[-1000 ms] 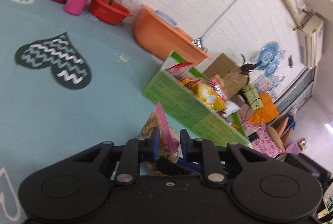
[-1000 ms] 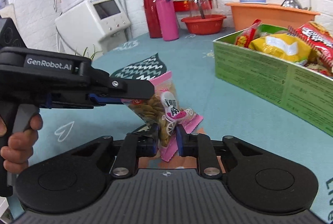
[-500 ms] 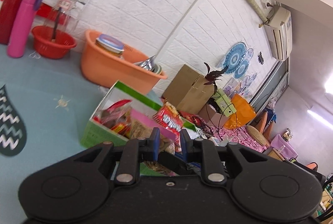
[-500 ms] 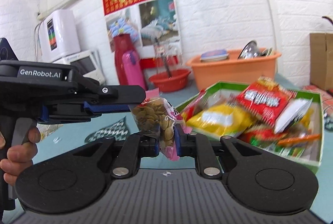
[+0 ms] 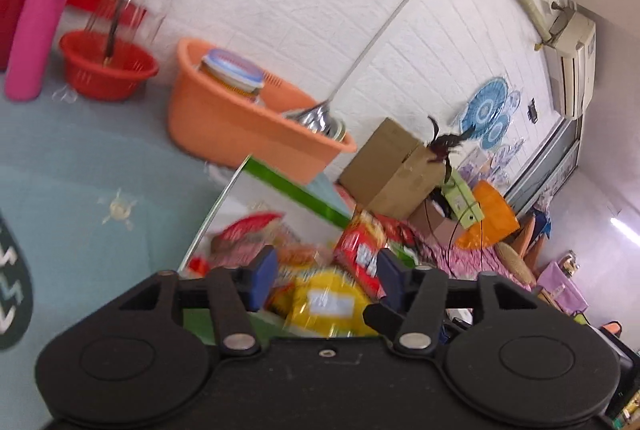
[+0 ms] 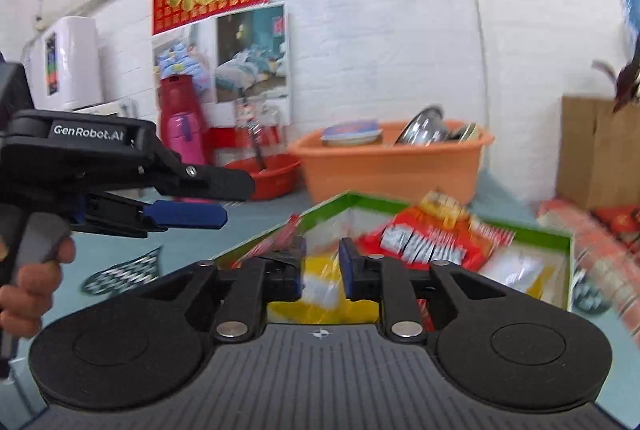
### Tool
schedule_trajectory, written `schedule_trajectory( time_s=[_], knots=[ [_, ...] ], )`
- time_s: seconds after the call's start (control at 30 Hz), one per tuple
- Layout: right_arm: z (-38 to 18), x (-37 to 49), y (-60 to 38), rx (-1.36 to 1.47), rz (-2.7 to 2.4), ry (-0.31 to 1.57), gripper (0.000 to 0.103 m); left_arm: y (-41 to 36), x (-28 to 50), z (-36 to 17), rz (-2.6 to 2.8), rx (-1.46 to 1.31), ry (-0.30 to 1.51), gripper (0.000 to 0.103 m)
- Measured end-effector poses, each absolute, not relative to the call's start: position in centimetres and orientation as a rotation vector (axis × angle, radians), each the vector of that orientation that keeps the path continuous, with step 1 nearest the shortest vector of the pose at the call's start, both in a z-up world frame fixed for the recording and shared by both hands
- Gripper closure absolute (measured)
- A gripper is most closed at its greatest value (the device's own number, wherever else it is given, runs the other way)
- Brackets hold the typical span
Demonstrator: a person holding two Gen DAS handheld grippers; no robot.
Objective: Organize snacks
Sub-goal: 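Carry the pink-edged bag into the green box and open both grippers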
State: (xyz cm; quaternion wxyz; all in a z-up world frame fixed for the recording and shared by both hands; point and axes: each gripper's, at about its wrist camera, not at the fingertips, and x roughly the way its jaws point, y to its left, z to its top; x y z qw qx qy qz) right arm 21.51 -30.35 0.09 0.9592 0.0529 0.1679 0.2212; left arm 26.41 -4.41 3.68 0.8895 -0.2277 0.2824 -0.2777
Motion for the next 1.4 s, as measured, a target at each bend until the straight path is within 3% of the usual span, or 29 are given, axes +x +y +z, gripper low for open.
schedule_trajectory(
  time_s=[0.07, 0.1, 0.13, 0.5, 0.57, 0.6, 0.63, 0.7, 1.1, 1.37, 1.4],
  knots=[
    [-0.6, 19.9, -30.4, 0.114, 0.528, 0.372, 0.033, -3.3, 24.5, 3.2, -0.579, -0.443, 0.602, 0.000],
    [-1.0, 19.1, -30.2, 0.121, 0.556, 0.383, 0.012, -2.8, 23.6, 3.0, -0.568, -0.432, 0.613, 0.000],
    [-1.5, 18.6, -30.0, 0.126, 0.580, 0.401, 0.000, -2.5, 22.9, 2.8, -0.559, -0.425, 0.627, 0.000],
    [-4.2, 17.8, -24.2, -0.026, 0.632, 0.600, 0.000, -3.1, 22.3, -1.2, -0.562, -0.364, 0.777, 0.000],
    [-4.8, 18.0, -23.4, -0.052, 0.631, 0.627, 0.000, -3.4, 22.8, -2.3, -0.568, -0.360, 0.826, 0.031],
    [-5.0, 17.9, -23.1, -0.069, 0.611, 0.604, 0.014, -3.4, 22.7, -2.7, -0.560, -0.367, 0.825, 0.031],
    [-5.0, 17.7, -23.0, -0.098, 0.595, 0.584, 0.039, -3.4, 22.5, -2.8, -0.557, -0.375, 0.818, 0.032],
    [-4.5, 17.6, -23.4, -0.063, 0.610, 0.587, 0.053, -3.5, 22.0, -2.3, -0.548, -0.378, 0.804, 0.032],
    [1.9, 18.0, -26.3, -0.056, 0.505, 0.290, 0.056, -6.4, 22.8, 5.9, -0.640, -0.344, 0.533, 0.032],
    [2.9, 23.4, -27.4, -0.082, 0.408, 0.206, 0.060, -8.9, 28.8, 6.4, -0.656, -0.374, 0.491, 0.032],
    [2.7, 23.8, -27.4, -0.096, 0.391, 0.199, 0.060, -9.1, 29.5, 6.2, -0.648, -0.374, 0.489, 0.028]
  ],
)
